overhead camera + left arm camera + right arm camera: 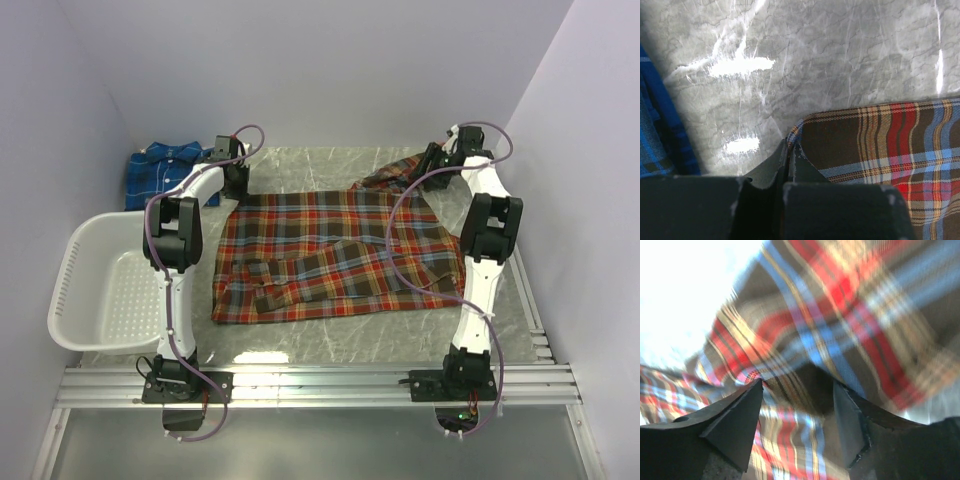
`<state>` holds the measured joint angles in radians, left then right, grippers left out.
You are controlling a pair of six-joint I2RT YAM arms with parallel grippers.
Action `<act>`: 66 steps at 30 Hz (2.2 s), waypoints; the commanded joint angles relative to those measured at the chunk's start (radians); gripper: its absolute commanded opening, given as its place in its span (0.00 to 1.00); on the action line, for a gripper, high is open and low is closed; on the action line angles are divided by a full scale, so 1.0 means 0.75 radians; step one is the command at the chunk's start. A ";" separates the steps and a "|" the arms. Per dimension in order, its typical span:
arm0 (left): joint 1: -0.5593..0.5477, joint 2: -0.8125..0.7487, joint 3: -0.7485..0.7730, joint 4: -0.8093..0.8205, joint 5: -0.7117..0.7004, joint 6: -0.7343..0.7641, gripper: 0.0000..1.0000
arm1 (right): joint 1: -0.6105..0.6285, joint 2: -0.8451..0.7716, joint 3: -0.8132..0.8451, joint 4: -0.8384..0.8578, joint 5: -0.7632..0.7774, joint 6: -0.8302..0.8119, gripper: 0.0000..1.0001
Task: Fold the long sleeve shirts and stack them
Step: Fold the shirt
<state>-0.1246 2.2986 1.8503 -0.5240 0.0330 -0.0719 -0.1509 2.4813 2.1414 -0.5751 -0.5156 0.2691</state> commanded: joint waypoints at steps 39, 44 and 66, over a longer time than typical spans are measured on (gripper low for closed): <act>0.011 -0.042 0.008 -0.019 0.009 -0.029 0.01 | 0.068 -0.149 -0.129 -0.186 0.413 -0.244 0.47; 0.011 -0.038 0.008 -0.023 0.003 -0.029 0.00 | 0.087 -0.075 -0.023 -0.233 0.395 -0.244 0.49; 0.011 -0.025 0.008 -0.052 -0.040 -0.013 0.01 | 0.179 0.066 0.155 -0.319 0.440 -0.291 0.48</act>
<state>-0.1230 2.2986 1.8496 -0.5323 0.0277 -0.0902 -0.0483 2.4958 2.2143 -0.7780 -0.2054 0.0715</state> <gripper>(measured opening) 0.024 0.490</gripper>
